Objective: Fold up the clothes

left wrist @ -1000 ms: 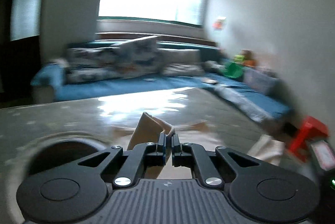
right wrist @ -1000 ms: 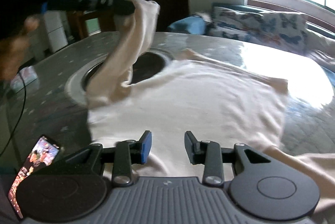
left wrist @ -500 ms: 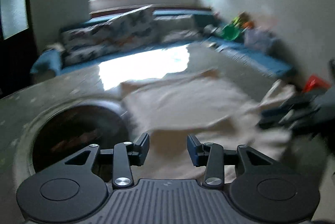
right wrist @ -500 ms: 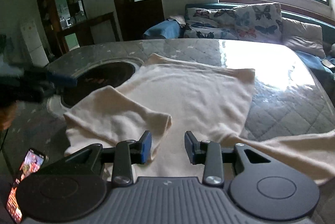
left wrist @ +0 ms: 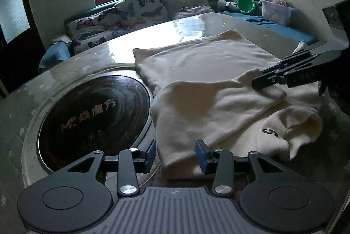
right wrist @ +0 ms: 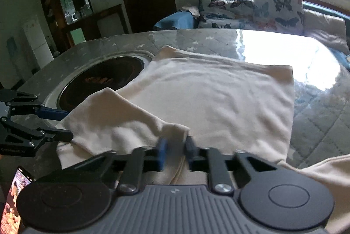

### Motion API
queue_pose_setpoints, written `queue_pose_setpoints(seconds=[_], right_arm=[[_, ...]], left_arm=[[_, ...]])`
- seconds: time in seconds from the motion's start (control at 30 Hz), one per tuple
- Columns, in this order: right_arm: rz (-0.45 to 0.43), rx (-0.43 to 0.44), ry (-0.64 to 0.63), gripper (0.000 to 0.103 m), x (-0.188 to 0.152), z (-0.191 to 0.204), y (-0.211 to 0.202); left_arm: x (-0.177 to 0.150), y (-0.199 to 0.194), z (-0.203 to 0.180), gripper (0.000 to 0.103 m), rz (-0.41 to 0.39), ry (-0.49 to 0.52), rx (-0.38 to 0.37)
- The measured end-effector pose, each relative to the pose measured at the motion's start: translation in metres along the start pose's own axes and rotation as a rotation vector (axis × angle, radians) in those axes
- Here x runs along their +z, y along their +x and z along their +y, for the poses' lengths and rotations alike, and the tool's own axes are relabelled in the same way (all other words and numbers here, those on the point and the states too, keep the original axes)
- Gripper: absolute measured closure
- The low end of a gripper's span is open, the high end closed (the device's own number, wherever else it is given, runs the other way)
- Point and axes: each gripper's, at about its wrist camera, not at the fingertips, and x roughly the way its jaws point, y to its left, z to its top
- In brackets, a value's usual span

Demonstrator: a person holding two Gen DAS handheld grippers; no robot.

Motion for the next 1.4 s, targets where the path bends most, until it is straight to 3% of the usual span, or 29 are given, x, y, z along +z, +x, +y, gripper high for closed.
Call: queue_pose_setpoints(seconds=[0.17, 0.53, 0.63, 0.67, 0.77, 0.8, 0.87, 0.9, 1.13, 1.2, 1.23, 1.27, 1.4], right_arm=[[-0.106, -0.010, -0.040, 0.097, 0.015, 0.010, -0.031], [-0.305, -0.044, -0.216, 0.099, 0.062, 0.050, -0.096], [-0.333, -0.066, -0.231, 0.100, 0.064, 0.054, -0.110], [-0.332, -0.080, -0.235, 0.100, 0.062, 0.053, -0.112], [-0.259, -0.082, -0.196, 0.097, 0.052, 0.043, -0.101], [-0.226, -0.081, -0.181, 0.092, 0.046, 0.038, -0.093], [-0.158, -0.089, -0.151, 0.070, 0.031, 0.029, -0.073], [-0.124, -0.089, -0.130, 0.069, 0.023, 0.025, -0.062], [0.010, -0.081, 0.026, 0.070, -0.016, -0.002, -0.015], [0.004, -0.086, 0.011, 0.076, -0.021, -0.002, -0.013], [0.002, -0.085, 0.006, 0.089, -0.022, -0.001, -0.013], [0.003, -0.081, 0.004, 0.095, -0.022, -0.002, -0.013], [-0.041, -0.095, -0.051, 0.099, -0.016, 0.010, -0.028]], left_arm=[[-0.003, -0.002, -0.003, 0.054, 0.001, 0.011, -0.003], [-0.010, -0.003, -0.008, 0.055, -0.013, 0.031, 0.023], [-0.011, -0.004, -0.007, 0.071, -0.012, 0.026, 0.022], [-0.012, -0.005, -0.006, 0.077, -0.011, 0.021, 0.020], [-0.013, -0.006, -0.005, 0.077, -0.013, 0.022, 0.018], [-0.013, -0.006, -0.005, 0.075, -0.015, 0.027, 0.019], [-0.014, -0.007, -0.008, 0.075, -0.018, 0.041, 0.028], [-0.014, -0.008, -0.009, 0.075, -0.020, 0.049, 0.032], [-0.014, -0.010, -0.012, 0.075, -0.027, 0.073, 0.036], [-0.014, -0.011, -0.011, 0.077, -0.030, 0.076, 0.038], [-0.014, -0.011, -0.011, 0.078, -0.032, 0.077, 0.039], [-0.014, -0.011, -0.011, 0.078, -0.033, 0.079, 0.040], [-0.013, -0.012, -0.011, 0.093, -0.040, 0.084, 0.043]])
